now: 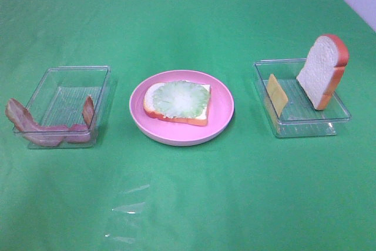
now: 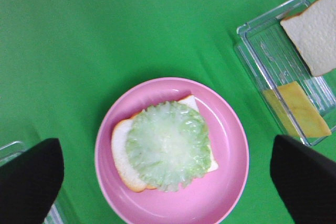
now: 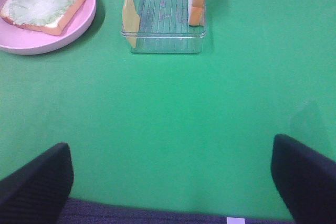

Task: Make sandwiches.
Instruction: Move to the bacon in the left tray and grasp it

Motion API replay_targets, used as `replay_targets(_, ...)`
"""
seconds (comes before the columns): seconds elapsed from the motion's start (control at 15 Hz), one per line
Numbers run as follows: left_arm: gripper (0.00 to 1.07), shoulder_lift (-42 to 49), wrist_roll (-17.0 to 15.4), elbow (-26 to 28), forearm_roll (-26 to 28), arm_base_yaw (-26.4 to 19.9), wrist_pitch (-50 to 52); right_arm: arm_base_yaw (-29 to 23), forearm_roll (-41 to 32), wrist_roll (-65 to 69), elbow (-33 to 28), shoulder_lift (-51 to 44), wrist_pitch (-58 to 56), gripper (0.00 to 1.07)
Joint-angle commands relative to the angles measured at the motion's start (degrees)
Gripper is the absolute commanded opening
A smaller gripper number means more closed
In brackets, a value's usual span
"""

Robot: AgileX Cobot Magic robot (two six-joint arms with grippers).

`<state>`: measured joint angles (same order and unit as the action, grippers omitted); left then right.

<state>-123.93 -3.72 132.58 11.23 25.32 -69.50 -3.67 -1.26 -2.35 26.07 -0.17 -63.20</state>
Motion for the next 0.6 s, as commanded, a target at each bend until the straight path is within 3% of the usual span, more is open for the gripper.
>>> replay_targets(0.07,0.99,5.8,-0.9,-6.6,-4.8,0.2,-6.1,0.2,-0.2,0.2,-0.2,-1.9,0.3,0.98)
replay_targets(0.27,0.98,11.4,-1.0,-19.1,-11.2,0.2,-6.1,0.2,-0.2,0.2,-0.2,-1.9,0.3,0.98)
replay_targets(0.4,0.98,12.7,-2.3,-25.2,-12.2,0.2,-6.1,0.2,-0.2,0.2,-0.2,-1.9,0.3,0.98)
replay_targets(0.6,0.98,12.6,-7.8,-30.7,-11.2,0.2,-6.1,0.2,-0.2,0.2,-0.2,-1.9,0.3,0.98)
